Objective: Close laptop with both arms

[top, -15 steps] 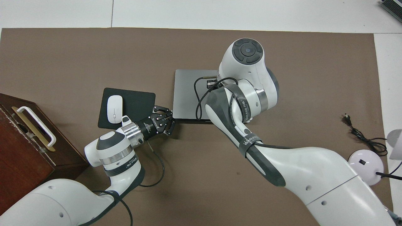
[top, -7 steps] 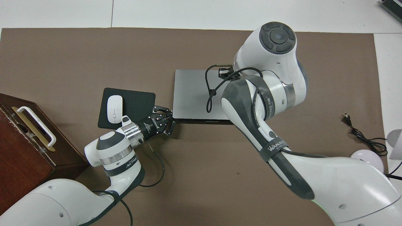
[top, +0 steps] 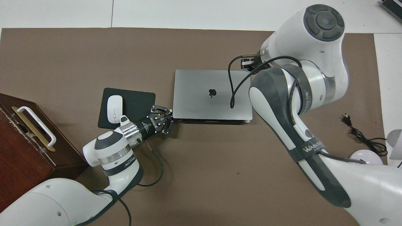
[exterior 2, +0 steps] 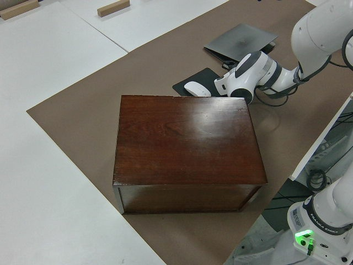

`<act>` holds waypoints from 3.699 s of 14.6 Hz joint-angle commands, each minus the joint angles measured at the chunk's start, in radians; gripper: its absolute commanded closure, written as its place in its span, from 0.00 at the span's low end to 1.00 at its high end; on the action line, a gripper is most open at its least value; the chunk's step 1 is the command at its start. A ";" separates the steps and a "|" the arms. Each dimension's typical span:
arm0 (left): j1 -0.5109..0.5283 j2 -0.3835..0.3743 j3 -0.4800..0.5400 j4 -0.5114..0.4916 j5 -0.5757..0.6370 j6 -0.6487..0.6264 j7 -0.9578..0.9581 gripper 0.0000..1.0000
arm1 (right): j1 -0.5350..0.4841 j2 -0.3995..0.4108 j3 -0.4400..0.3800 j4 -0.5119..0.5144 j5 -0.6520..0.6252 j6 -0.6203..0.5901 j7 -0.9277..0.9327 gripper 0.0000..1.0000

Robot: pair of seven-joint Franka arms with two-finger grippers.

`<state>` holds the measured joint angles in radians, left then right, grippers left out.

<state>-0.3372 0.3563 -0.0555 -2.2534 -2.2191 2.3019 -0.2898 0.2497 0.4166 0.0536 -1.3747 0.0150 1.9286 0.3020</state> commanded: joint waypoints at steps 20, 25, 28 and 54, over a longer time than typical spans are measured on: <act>0.075 -0.079 0.003 -0.025 -0.007 -0.041 -0.098 1.00 | -0.205 -0.266 0.006 -0.024 -0.049 -0.286 -0.283 1.00; 0.080 -0.094 0.006 0.041 0.073 0.005 -0.216 1.00 | -0.210 -0.298 0.006 -0.024 -0.047 -0.316 -0.287 1.00; 0.095 -0.114 0.011 0.093 0.174 0.033 -0.290 1.00 | -0.224 -0.320 0.006 -0.024 -0.047 -0.335 -0.313 1.00; 0.270 -0.071 0.031 0.601 1.944 -0.215 -0.273 1.00 | -0.208 -0.435 -0.064 -0.124 -0.044 -0.346 -0.346 1.00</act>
<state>-0.0816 0.2693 -0.0206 -1.6885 -0.3673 2.1556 -0.5870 0.0280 0.0102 0.0074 -1.4424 -0.0402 1.5495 -0.0262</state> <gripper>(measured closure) 0.991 0.991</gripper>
